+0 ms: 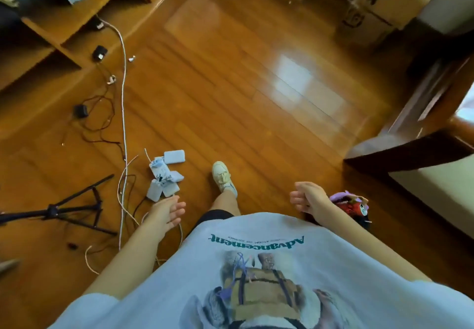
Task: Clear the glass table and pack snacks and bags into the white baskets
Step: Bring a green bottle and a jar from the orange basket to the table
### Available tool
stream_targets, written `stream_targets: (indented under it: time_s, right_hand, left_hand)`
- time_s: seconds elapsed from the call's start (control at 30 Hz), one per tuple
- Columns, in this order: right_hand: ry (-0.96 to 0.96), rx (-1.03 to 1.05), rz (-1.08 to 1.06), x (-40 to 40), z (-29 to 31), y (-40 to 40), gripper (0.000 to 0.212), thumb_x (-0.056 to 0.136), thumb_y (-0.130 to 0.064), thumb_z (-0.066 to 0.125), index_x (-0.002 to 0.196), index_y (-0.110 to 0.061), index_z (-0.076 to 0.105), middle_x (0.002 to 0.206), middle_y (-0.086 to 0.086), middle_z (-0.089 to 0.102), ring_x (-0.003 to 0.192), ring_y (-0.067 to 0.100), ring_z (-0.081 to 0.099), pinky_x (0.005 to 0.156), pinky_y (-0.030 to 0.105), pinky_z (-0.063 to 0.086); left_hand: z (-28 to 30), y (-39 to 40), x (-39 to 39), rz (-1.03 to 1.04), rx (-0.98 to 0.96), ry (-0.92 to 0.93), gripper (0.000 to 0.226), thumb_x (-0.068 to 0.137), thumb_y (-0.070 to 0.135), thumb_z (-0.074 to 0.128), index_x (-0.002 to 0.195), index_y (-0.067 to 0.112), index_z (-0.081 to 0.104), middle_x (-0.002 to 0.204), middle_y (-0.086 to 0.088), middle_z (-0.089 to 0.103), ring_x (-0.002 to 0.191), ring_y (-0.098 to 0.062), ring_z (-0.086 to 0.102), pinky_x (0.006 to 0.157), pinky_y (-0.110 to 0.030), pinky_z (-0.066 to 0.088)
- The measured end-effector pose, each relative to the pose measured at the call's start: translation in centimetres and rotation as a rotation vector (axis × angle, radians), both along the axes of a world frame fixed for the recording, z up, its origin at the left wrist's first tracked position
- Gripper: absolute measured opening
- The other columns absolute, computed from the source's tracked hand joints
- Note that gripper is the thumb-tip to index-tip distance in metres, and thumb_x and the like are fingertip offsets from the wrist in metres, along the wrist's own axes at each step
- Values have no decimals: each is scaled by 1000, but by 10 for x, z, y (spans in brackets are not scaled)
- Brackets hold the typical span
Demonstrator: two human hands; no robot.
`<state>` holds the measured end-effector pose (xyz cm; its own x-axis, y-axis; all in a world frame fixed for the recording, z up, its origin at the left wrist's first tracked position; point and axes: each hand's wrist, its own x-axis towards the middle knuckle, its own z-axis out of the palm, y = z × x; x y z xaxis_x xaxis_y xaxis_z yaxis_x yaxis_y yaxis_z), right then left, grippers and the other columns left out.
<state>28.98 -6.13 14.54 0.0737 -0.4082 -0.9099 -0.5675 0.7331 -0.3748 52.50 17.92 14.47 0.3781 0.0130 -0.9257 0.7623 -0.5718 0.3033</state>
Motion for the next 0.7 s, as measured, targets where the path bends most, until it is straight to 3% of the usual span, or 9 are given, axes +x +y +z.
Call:
stream_targets:
  time_s: [0.1,0.2,0.3,0.37,0.47,0.57,0.7]
  right_hand:
    - [-36,-34,127,61,2,-22,9,95,-12,46,97,-10,54,75,9,57,60,17,52,56,26,41]
    - [-50,-21,205,111,6,-43,11,96,-14,45,92,-15,56,74,6,59,62,16,56,54,23,46]
    - [-34,-53,212,143,8,-65,12,96,-14,44,101,-13,55,76,6,60,64,18,57,58,26,44]
    - [-11,-72,192,159,8,-78,12,95,-13,45,102,-12,54,75,6,59,63,18,55,60,28,42]
    - [36,-65,147,174,7,-96,12,95,-11,44,99,-12,55,74,6,59,59,17,56,59,29,44]
    - [98,-77,77,184,5,-115,17,96,-9,43,89,-15,57,73,6,60,48,11,59,55,26,47]
    - [170,-62,38,204,-1,-146,12,96,-10,46,102,-8,56,75,9,59,61,19,57,53,26,51]
  left_hand:
    - [-10,15,33,134,-3,36,36,96,24,47,129,10,50,108,-7,61,80,-15,57,76,-29,44]
    - [-13,14,65,231,14,62,38,97,24,45,131,8,48,96,-3,63,76,-12,54,75,-27,43]
    - [-10,-3,96,263,24,104,38,98,23,43,132,8,47,126,-10,59,84,-16,56,90,-32,40]
    - [-9,-23,117,230,28,116,36,97,23,45,129,7,50,127,-12,58,91,-18,56,88,-32,42]
    - [-7,-64,146,132,41,82,32,97,22,47,123,5,54,117,-13,62,90,-19,58,73,-29,44]
    - [-7,-107,169,24,19,55,28,96,21,48,120,9,57,117,-12,65,99,-23,61,79,-30,45]
    - [-8,-161,195,-72,-85,48,21,96,22,46,112,17,59,89,-1,66,76,-12,59,64,-23,45]
